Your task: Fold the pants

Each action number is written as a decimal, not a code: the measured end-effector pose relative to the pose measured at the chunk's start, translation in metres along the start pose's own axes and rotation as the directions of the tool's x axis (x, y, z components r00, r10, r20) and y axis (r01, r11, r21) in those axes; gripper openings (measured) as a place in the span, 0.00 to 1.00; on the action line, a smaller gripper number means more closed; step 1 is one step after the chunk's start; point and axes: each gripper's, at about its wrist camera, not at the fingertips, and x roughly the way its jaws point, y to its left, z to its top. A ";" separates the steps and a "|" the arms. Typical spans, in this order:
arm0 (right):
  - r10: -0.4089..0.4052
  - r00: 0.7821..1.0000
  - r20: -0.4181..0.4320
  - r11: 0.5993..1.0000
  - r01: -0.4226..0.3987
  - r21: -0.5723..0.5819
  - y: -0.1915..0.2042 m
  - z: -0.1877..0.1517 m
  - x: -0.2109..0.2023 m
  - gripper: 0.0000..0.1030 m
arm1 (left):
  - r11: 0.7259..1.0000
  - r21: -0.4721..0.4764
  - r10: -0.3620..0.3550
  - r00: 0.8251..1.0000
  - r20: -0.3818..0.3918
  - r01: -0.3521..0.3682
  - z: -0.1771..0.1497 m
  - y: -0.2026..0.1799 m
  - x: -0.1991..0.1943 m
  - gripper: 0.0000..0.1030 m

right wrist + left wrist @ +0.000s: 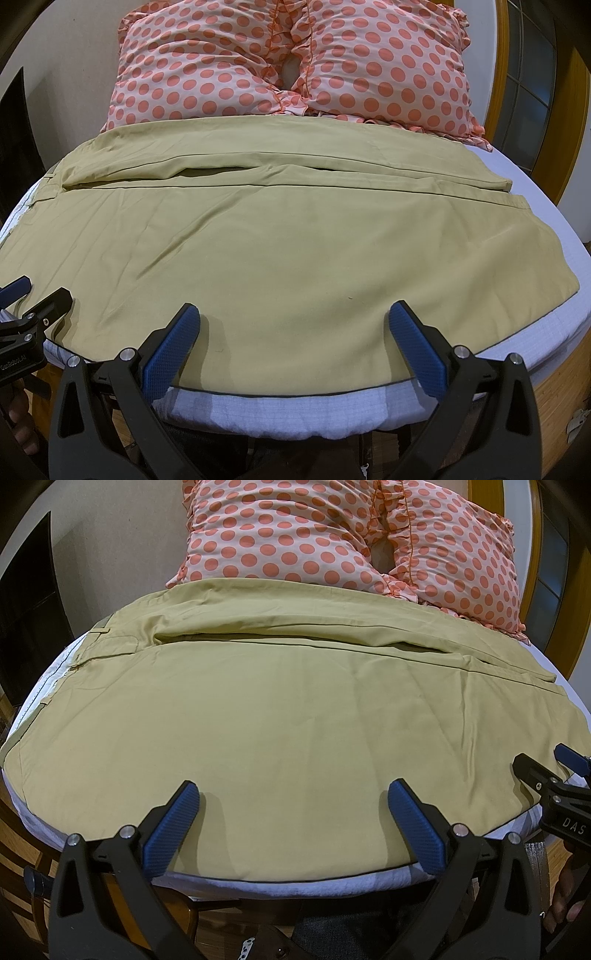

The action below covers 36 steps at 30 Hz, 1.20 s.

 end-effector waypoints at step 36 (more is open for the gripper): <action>-0.152 0.945 -0.291 0.642 0.318 0.698 -0.254 0.233 0.196 0.63 | 0.998 -0.038 -0.039 0.987 0.154 0.046 0.070 0.036 -0.010 0.98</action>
